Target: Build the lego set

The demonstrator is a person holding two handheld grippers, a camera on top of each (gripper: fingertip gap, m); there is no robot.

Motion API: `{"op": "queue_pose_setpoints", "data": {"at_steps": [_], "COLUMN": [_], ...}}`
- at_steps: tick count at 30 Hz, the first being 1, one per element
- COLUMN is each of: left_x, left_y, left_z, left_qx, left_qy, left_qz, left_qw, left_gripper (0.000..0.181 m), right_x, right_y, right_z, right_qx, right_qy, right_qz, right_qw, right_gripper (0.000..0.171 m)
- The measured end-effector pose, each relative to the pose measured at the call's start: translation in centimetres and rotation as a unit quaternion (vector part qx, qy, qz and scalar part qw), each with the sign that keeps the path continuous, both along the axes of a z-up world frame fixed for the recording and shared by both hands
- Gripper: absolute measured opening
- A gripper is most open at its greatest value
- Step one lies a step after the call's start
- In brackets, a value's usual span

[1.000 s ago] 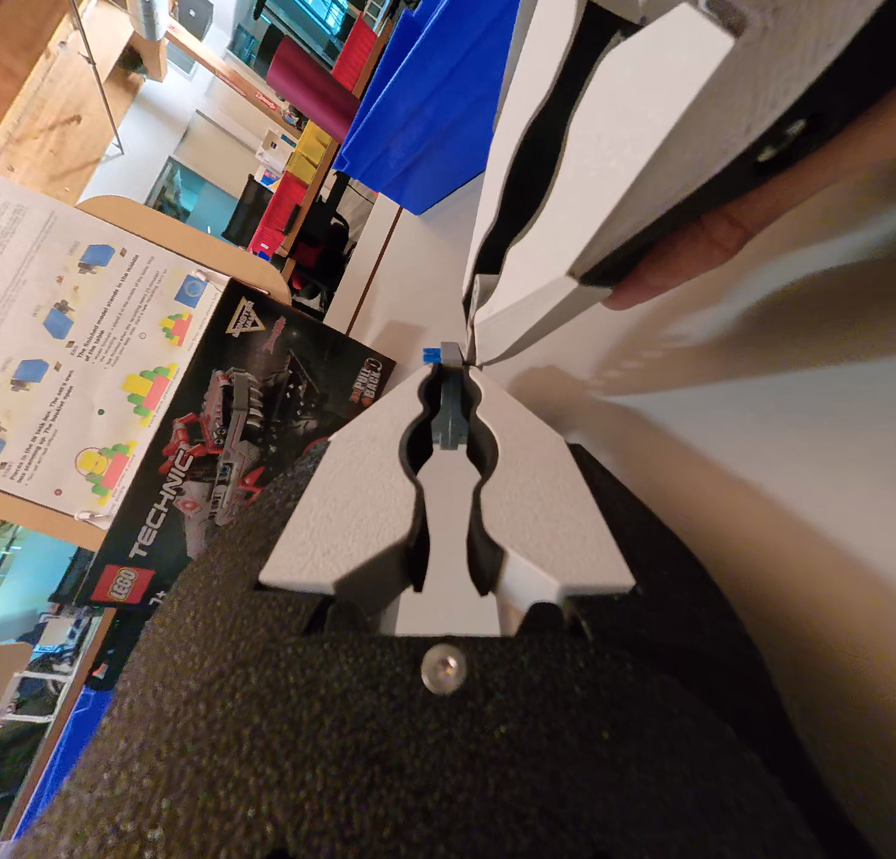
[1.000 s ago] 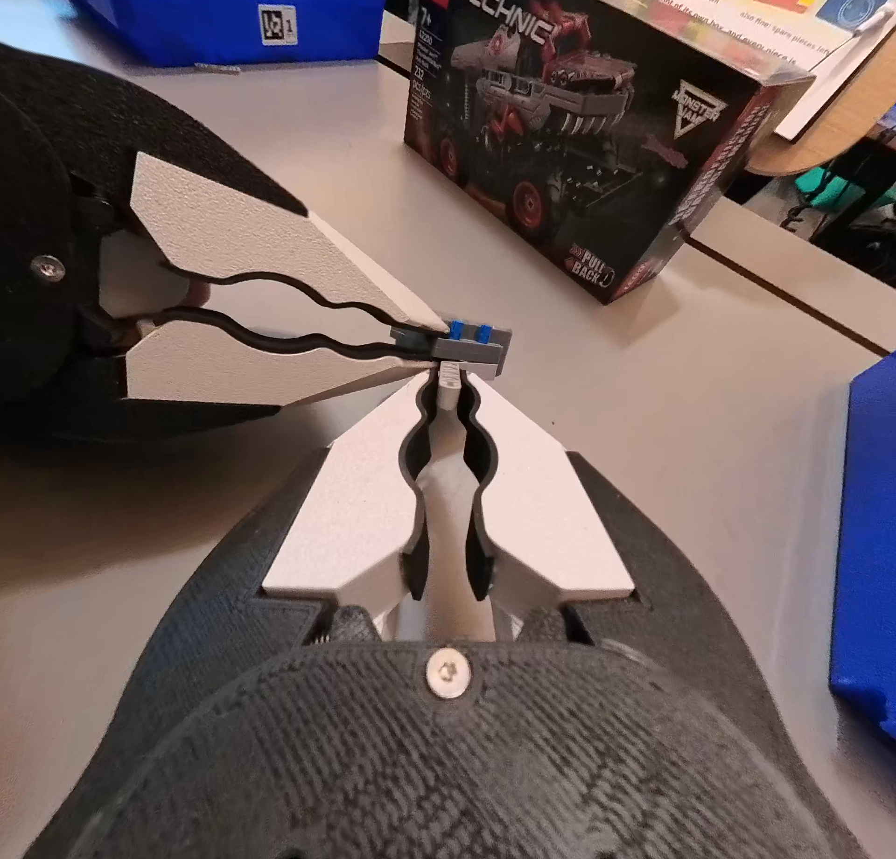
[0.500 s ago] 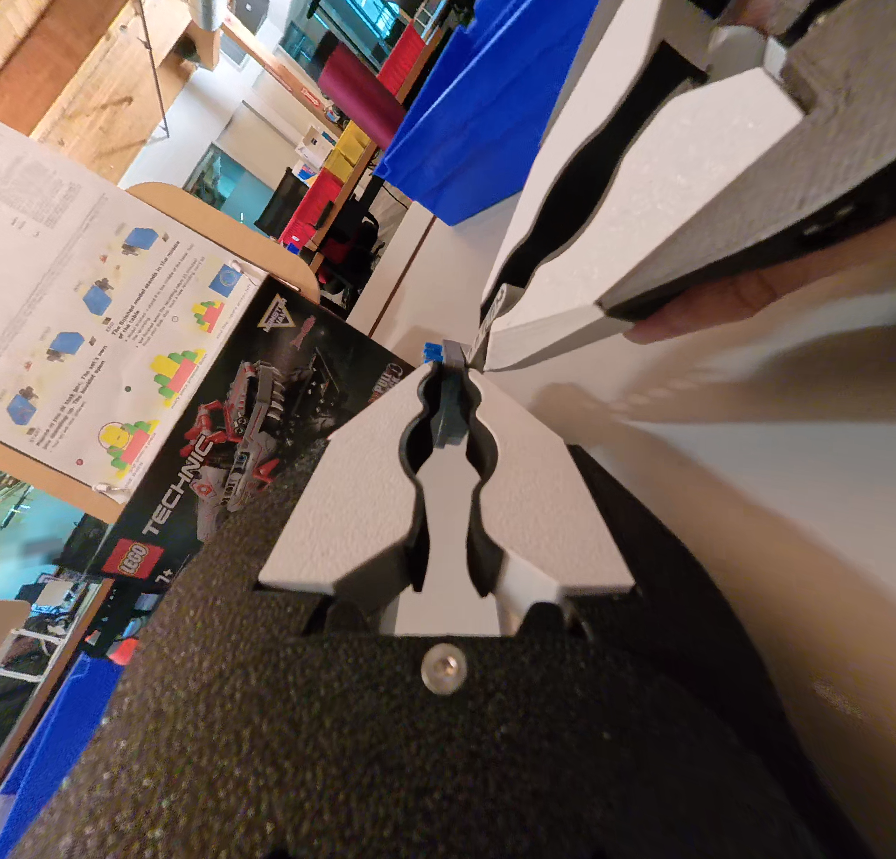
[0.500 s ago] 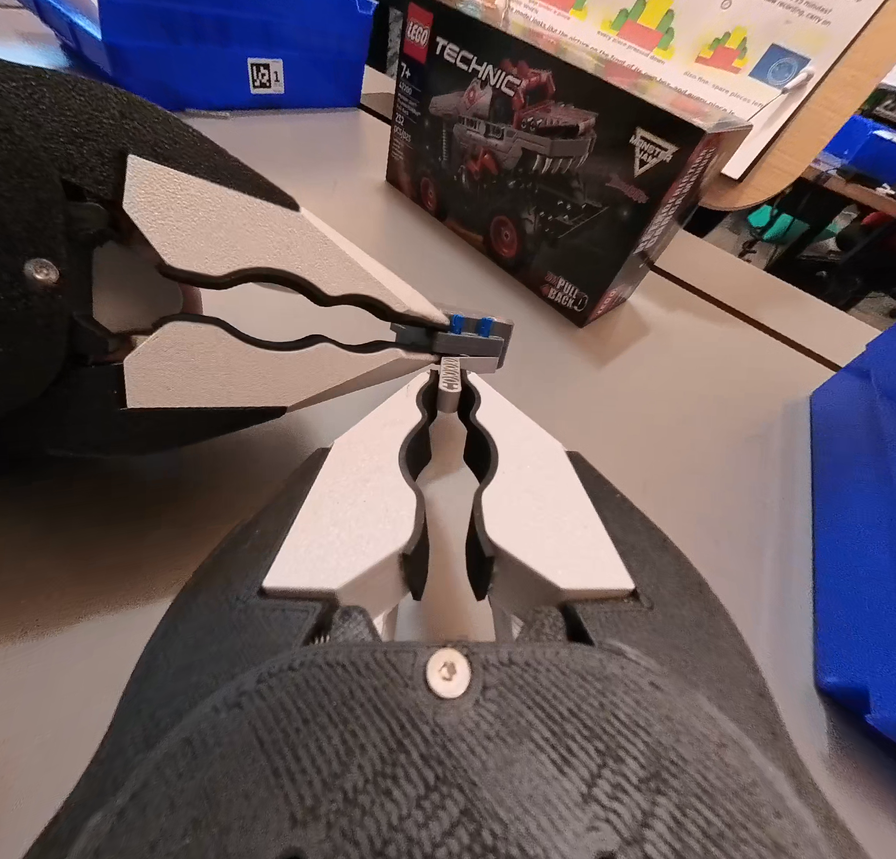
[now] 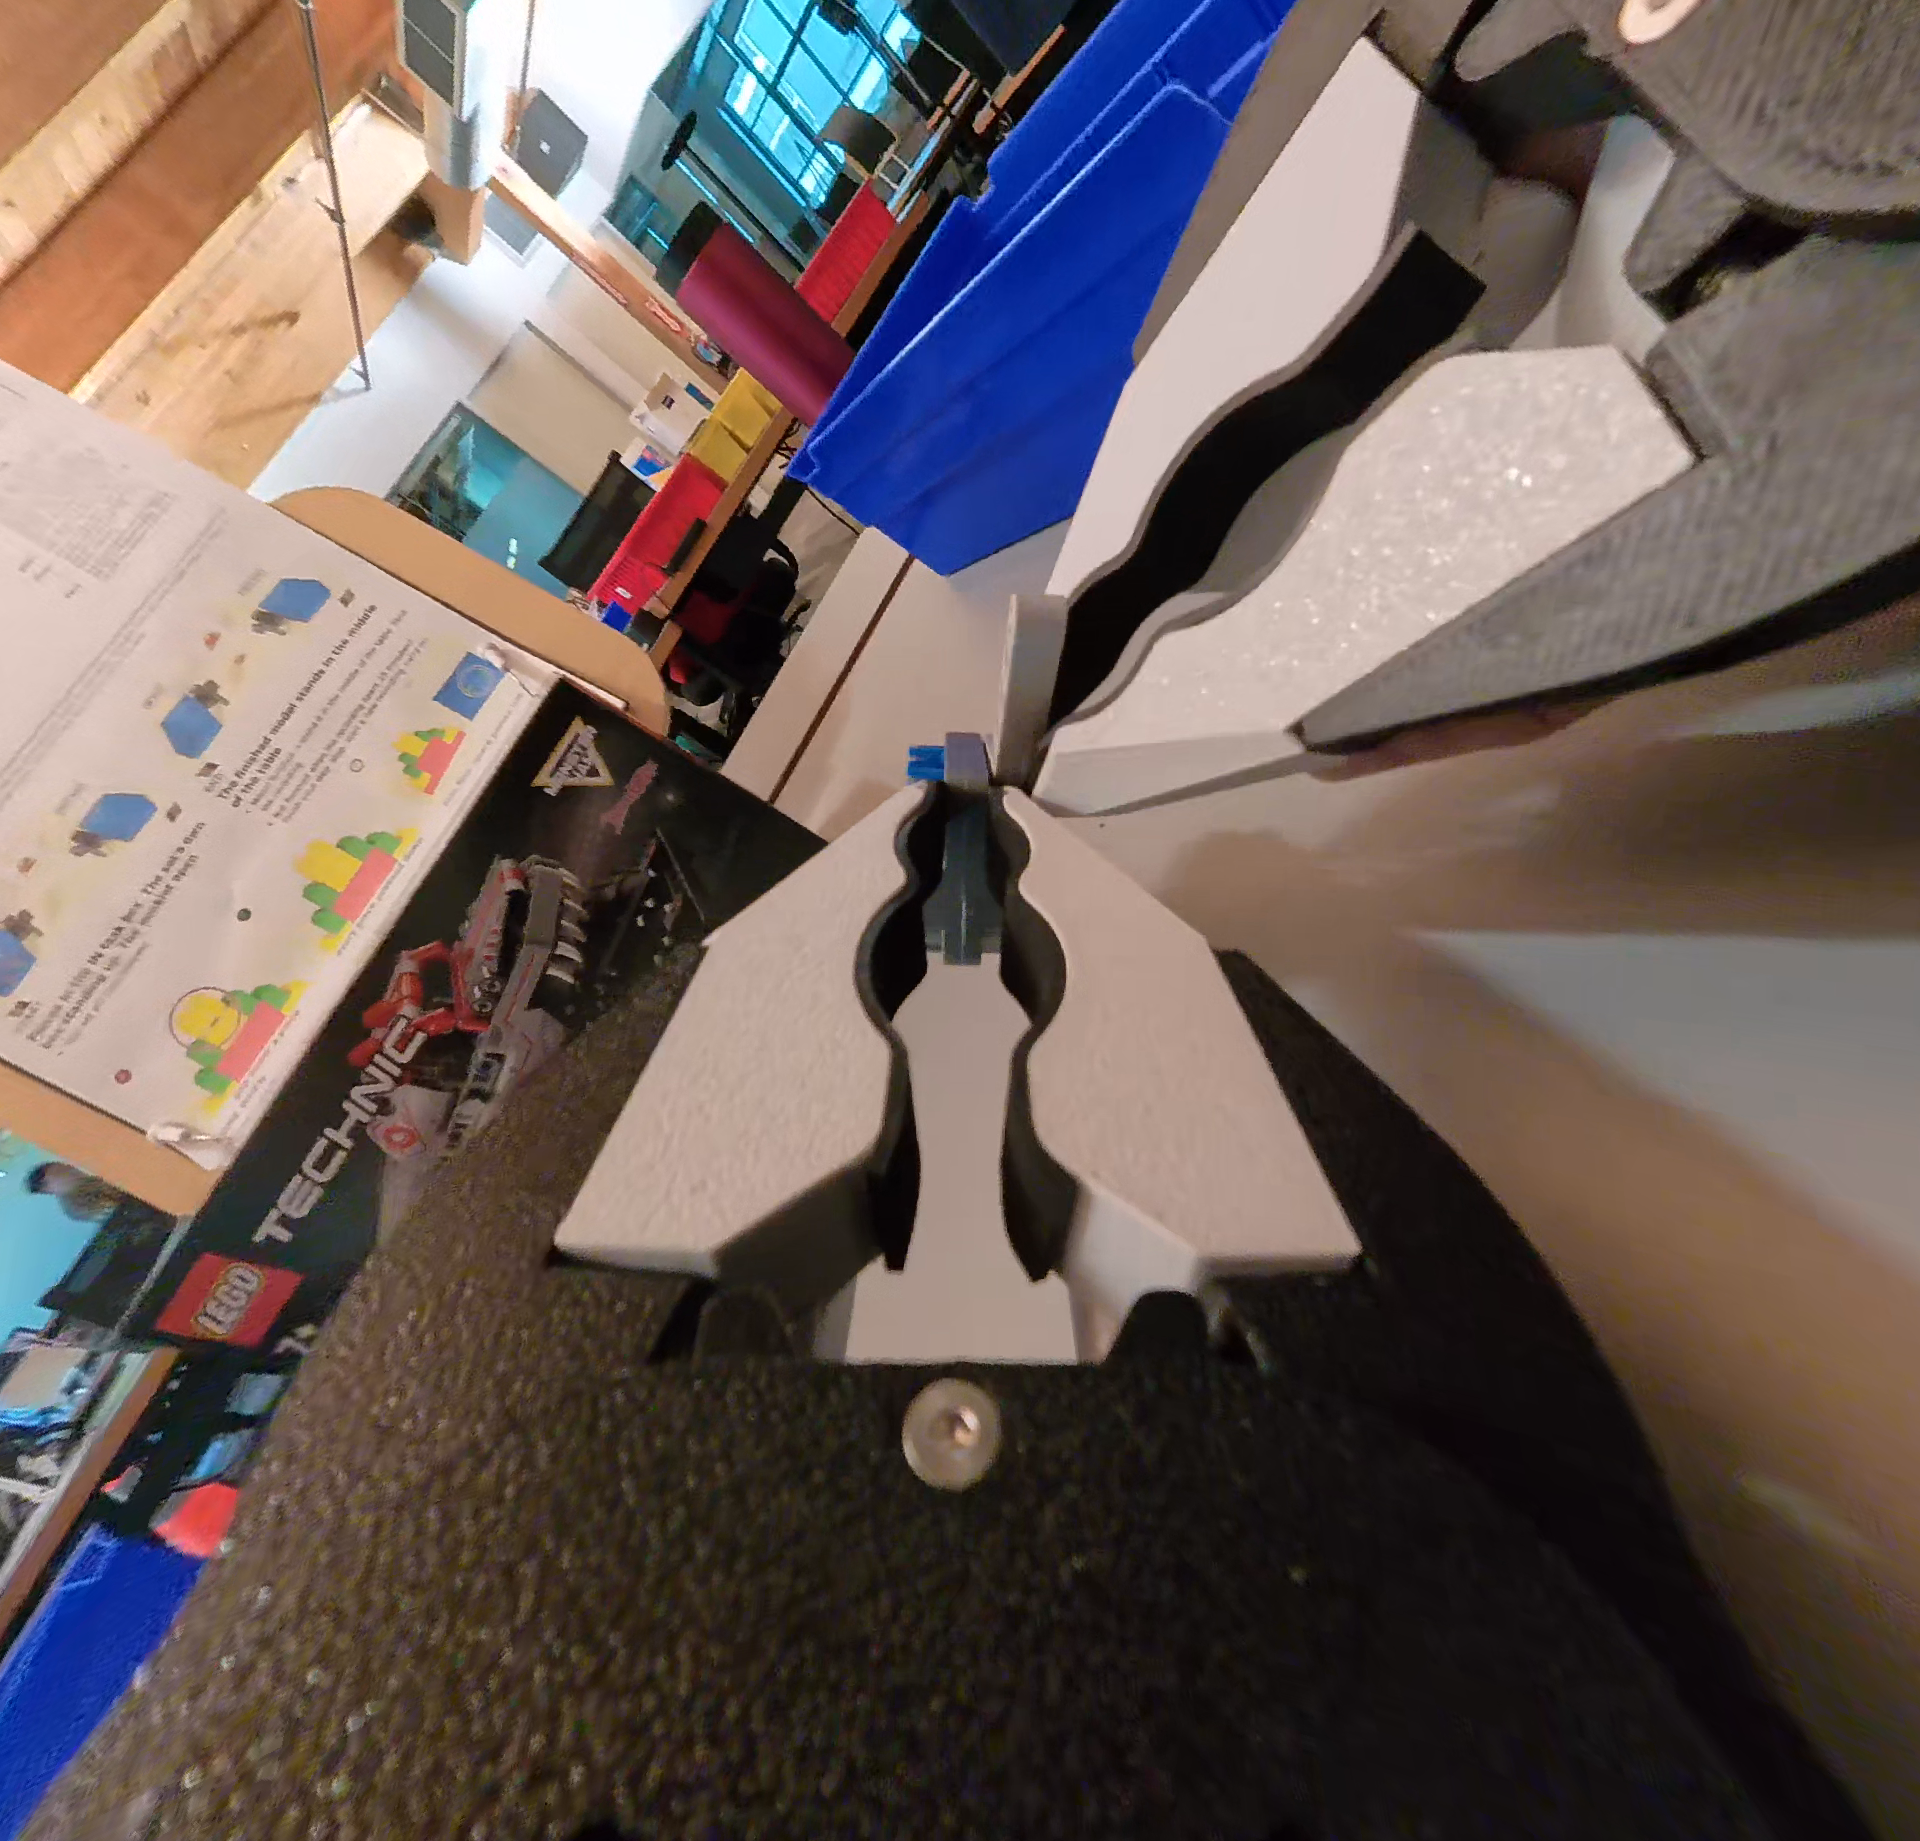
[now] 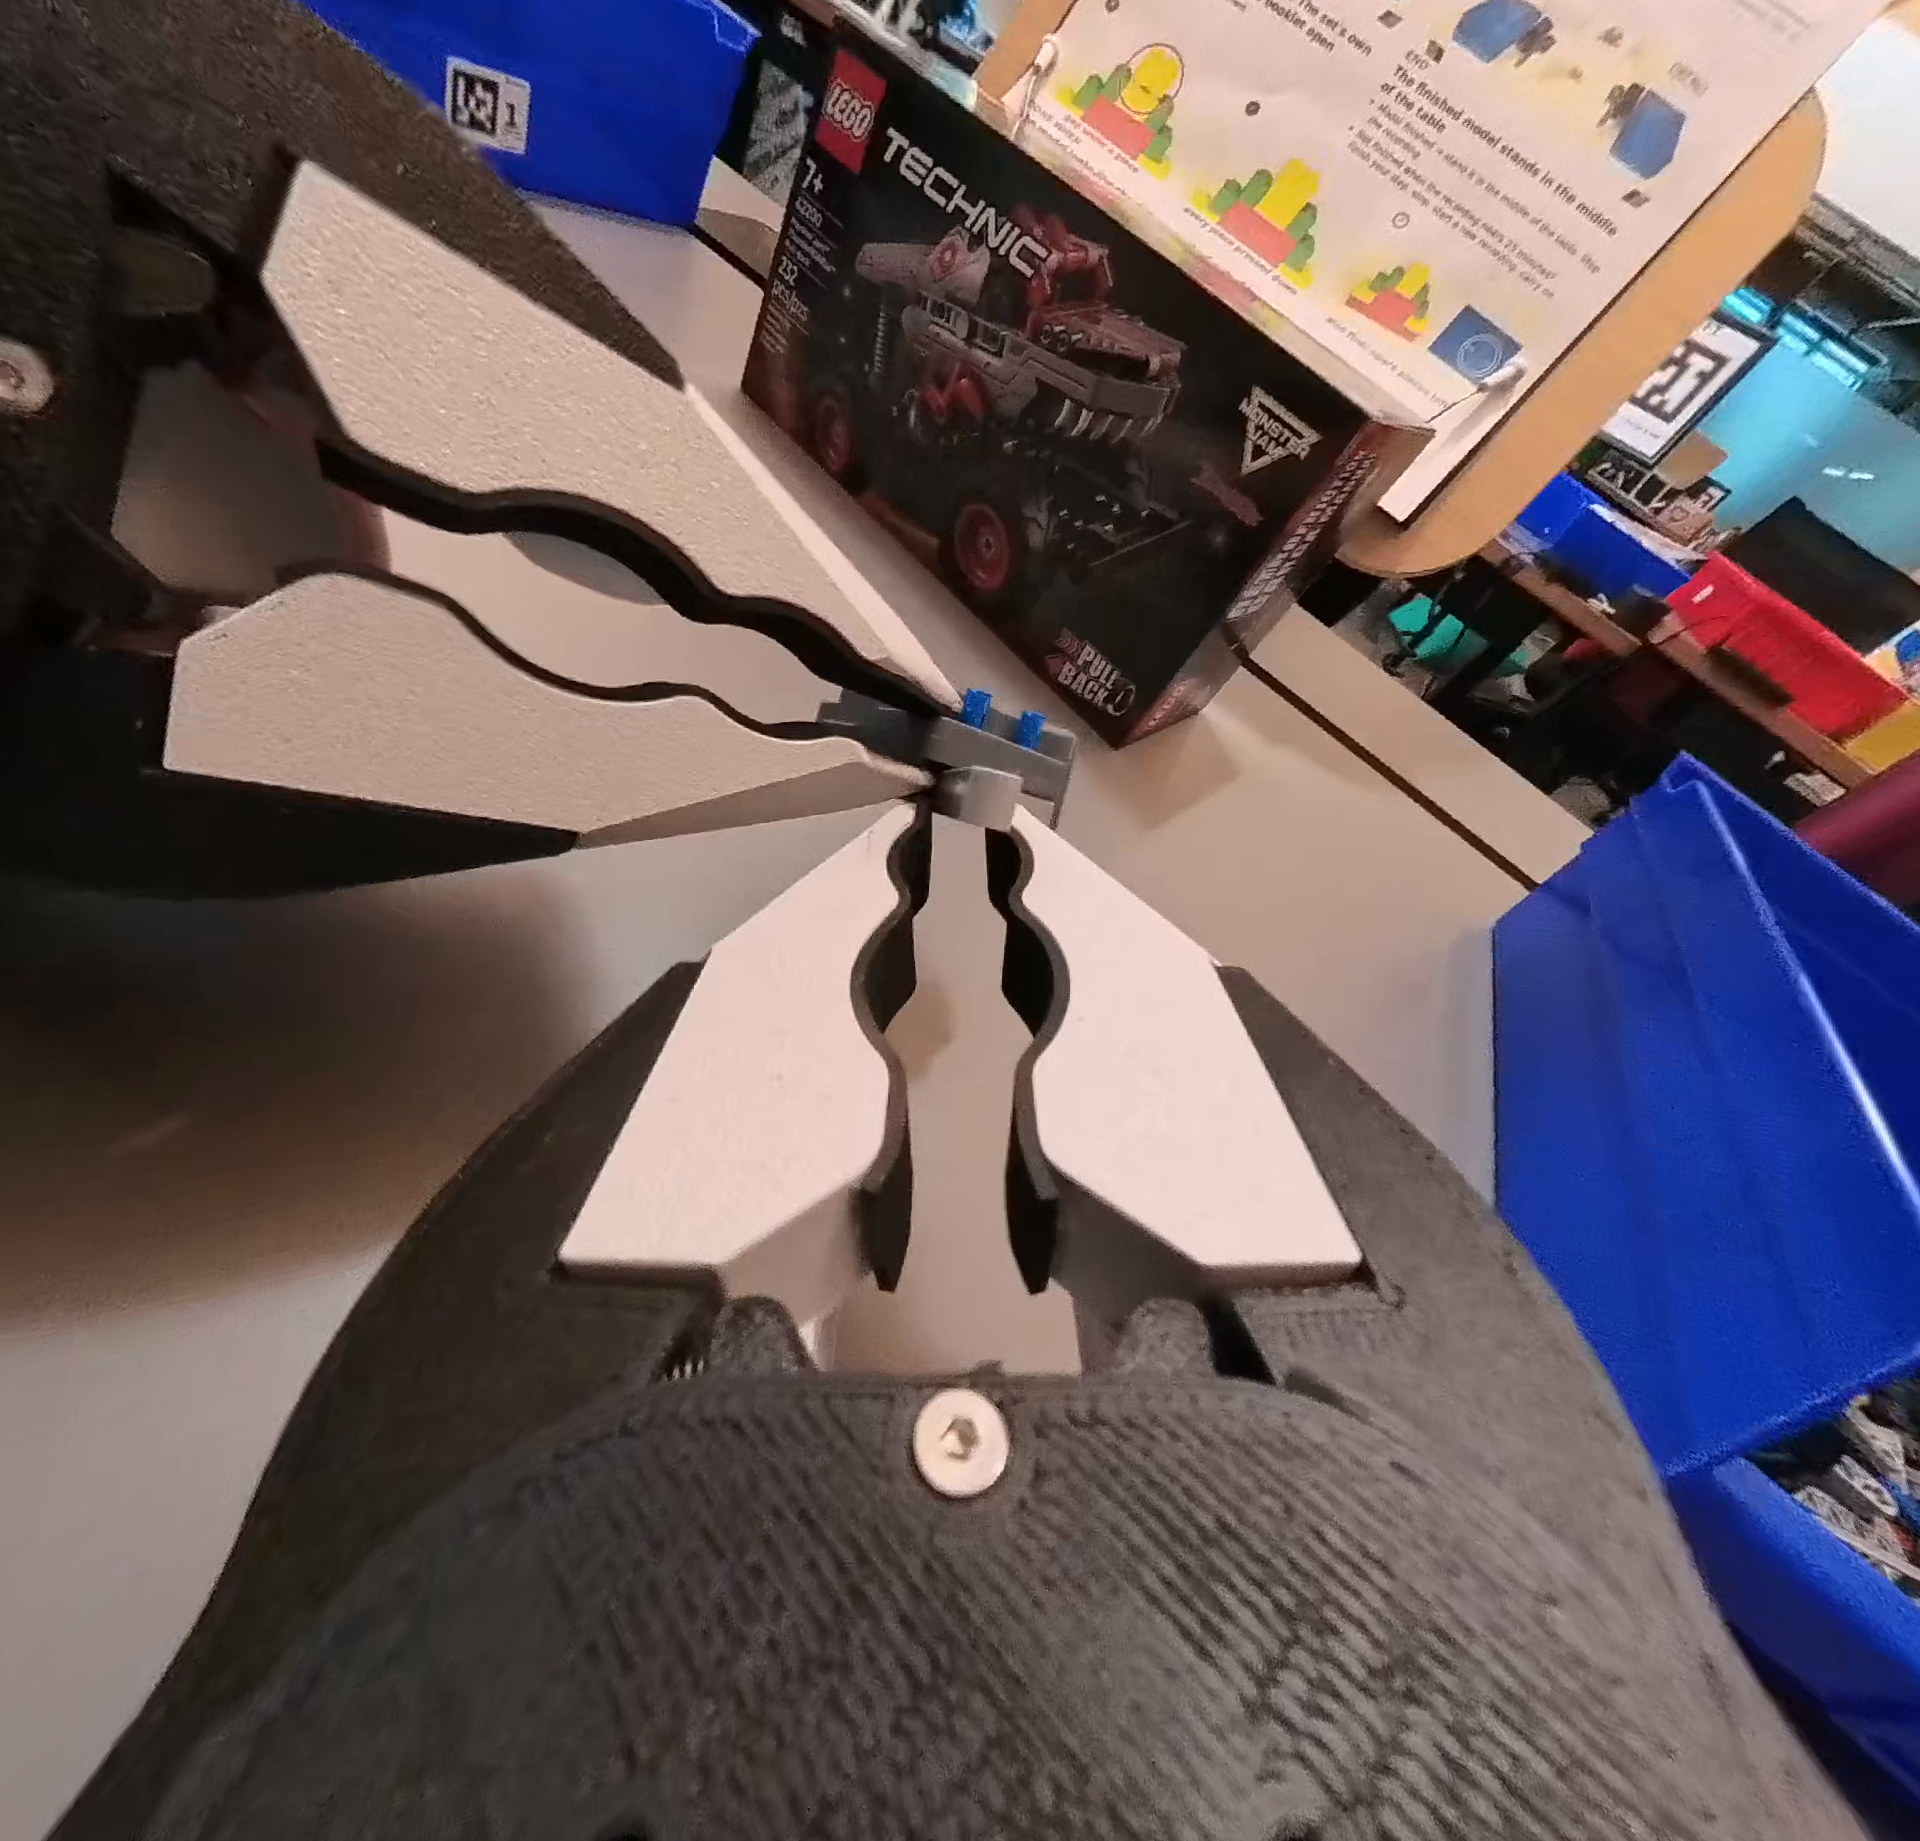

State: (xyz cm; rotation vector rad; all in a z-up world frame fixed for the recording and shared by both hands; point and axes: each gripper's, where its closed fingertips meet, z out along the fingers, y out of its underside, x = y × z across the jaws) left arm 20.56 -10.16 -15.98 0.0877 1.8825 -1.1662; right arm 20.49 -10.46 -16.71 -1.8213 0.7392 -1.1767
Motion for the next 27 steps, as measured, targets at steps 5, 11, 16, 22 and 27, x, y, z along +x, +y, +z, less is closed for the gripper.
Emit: {"op": "queue_pose_setpoints", "data": {"at_steps": [5, 11, 16, 22, 27], "left_x": [0.1, 0.1, -0.3, -1.5, -1.6], "left_y": [0.4, 1.1, 1.1, 0.7, 0.5], "left_z": [0.2, 1.2, 0.4, -1.4, -1.8], "left_qx": [-0.074, -0.191, -0.204, -0.152, -0.129], "left_qy": [0.115, 0.318, 0.462, 0.556, 0.569], "left_qz": [-0.045, -0.117, -0.150, -0.170, -0.183], "left_qw": [0.990, 0.921, 0.850, 0.799, 0.792], "left_gripper": [0.006, 0.005, 0.005, 0.005, 0.006], "right_x": [0.2, 0.0, -0.9, -1.9, -2.2], "right_y": [-0.2, -0.5, -0.1, 0.6, 0.9], "right_z": [0.1, 1.2, 2.3, -0.5, -0.9], "right_qx": [-0.065, -0.061, -0.087, -0.178, -0.112], "right_qy": [-0.046, -0.080, -0.127, -0.073, -0.025], "right_qz": [-0.012, 0.012, 0.061, 0.153, 0.172], "right_qw": [0.997, 0.995, 0.986, 0.969, 0.978], "right_gripper": [0.015, 0.019, 0.020, 0.021, 0.024]}}
